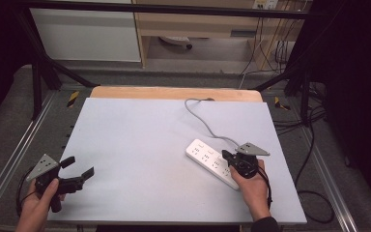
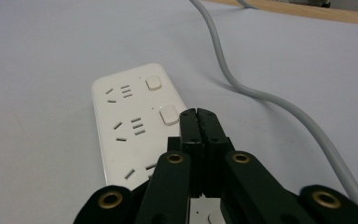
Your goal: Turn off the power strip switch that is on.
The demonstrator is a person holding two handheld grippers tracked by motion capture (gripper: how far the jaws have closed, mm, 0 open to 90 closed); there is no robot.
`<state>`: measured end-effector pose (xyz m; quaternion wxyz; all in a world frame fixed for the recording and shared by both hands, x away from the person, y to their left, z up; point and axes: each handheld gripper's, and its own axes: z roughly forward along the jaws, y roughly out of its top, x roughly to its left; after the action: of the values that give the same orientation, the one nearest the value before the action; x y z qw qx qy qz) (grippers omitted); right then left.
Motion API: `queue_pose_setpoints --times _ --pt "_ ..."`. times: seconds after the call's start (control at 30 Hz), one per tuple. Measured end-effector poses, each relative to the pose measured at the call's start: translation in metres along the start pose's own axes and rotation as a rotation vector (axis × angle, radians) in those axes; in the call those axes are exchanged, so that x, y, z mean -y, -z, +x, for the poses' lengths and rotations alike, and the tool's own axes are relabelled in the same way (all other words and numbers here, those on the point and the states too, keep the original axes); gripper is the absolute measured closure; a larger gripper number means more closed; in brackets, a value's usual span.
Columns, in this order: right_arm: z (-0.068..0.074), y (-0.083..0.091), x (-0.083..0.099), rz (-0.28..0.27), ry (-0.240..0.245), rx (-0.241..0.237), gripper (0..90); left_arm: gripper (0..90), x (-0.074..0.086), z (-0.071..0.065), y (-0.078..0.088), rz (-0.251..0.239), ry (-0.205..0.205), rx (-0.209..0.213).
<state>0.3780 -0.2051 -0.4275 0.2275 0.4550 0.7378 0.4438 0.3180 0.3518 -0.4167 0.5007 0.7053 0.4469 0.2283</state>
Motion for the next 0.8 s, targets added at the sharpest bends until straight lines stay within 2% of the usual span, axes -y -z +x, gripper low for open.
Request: queue_pose_setpoints --times 0.4,0.8 --pt "0.002 -0.008 0.001 0.043 0.023 0.006 90.0 8.3 0.000 0.000 0.000 0.001 -0.003 0.000" --pt "0.003 -0.012 0.002 0.064 0.032 0.012 90.0 8.4 0.000 -0.001 0.000 0.003 -0.001 0.001"
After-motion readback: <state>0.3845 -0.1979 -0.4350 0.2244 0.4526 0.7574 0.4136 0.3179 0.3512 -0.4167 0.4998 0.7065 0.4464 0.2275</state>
